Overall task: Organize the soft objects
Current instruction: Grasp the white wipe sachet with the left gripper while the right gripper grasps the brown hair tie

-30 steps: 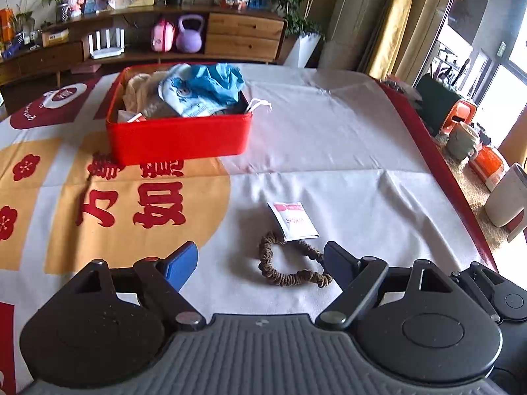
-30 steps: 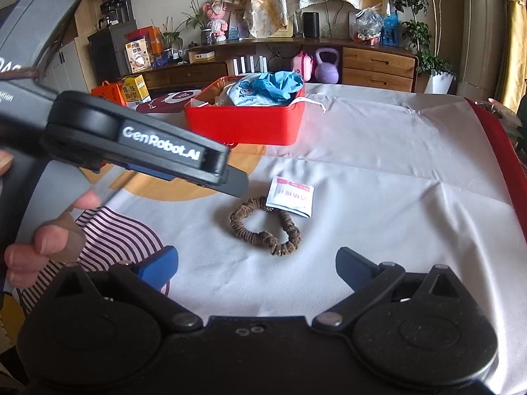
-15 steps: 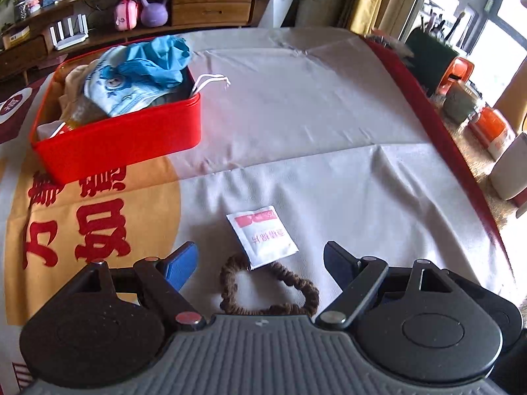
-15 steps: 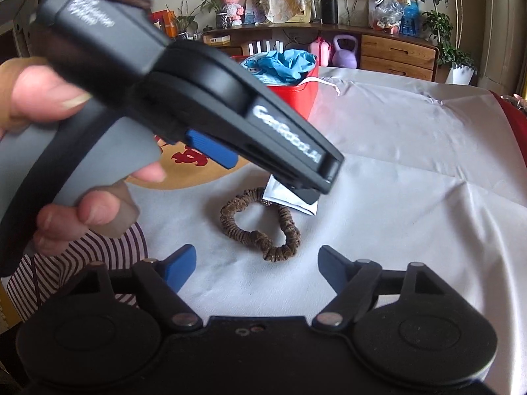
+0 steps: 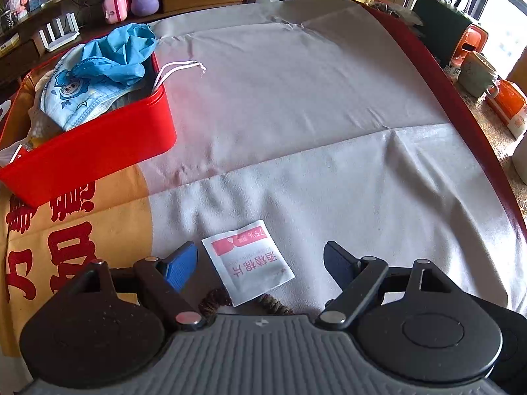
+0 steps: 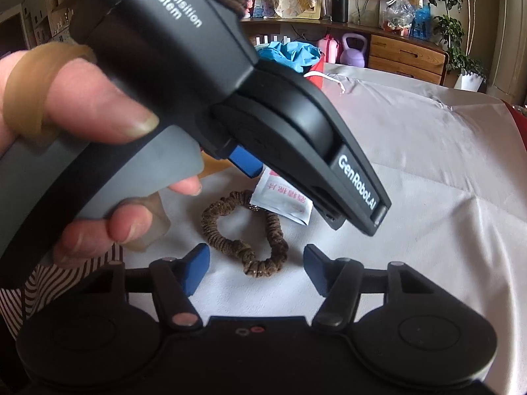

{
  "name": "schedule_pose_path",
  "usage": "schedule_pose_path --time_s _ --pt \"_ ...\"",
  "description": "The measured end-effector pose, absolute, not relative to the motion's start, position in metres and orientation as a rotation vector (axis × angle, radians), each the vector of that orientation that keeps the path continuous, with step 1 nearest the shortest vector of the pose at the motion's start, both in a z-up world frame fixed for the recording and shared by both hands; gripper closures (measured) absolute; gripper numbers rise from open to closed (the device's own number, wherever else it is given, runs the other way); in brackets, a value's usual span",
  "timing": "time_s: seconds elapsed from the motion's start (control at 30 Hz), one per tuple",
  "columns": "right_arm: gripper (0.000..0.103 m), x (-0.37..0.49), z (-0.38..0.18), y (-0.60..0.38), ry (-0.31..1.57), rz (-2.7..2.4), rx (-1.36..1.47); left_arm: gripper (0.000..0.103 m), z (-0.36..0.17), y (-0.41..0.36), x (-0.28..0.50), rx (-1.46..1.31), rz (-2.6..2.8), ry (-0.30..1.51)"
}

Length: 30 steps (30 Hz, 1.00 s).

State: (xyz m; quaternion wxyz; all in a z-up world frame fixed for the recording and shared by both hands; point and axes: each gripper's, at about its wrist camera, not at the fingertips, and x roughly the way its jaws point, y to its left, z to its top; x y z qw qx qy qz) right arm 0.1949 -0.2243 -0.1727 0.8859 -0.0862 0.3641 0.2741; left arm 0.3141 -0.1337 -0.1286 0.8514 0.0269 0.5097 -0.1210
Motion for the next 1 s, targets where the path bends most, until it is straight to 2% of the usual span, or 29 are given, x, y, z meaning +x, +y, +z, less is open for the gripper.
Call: schedule_pose_path --time_s 0.1,0.23,0.43,0.57,0.8,1.0 --pt "0.046 0.196 -0.174 -0.222 0.756 0.572 -0.193 0.02 -0.133 -0.135 0.314 0.064 -0.249 1.076" --pt "0.048 0.199 -0.175 -0.219 0.75 0.577 -0.211 0.025 -0.136 -0.139 0.311 0.104 -0.227 1.07" --pt "0.054 0.198 -0.177 -0.216 0.737 0.579 -0.242 0.04 -0.135 -0.142 0.308 0.124 -0.217 1.041" --pt "0.066 0.195 -0.177 -0.214 0.731 0.583 -0.256 0.051 -0.135 -0.142 0.306 0.133 -0.224 1.027" --pt "0.085 0.186 -0.177 -0.208 0.716 0.578 -0.294 0.058 -0.134 -0.139 0.302 0.129 -0.232 1.019" --pt "0.087 0.183 -0.175 -0.208 0.72 0.563 -0.283 0.06 -0.133 -0.134 0.298 0.098 -0.238 1.014"
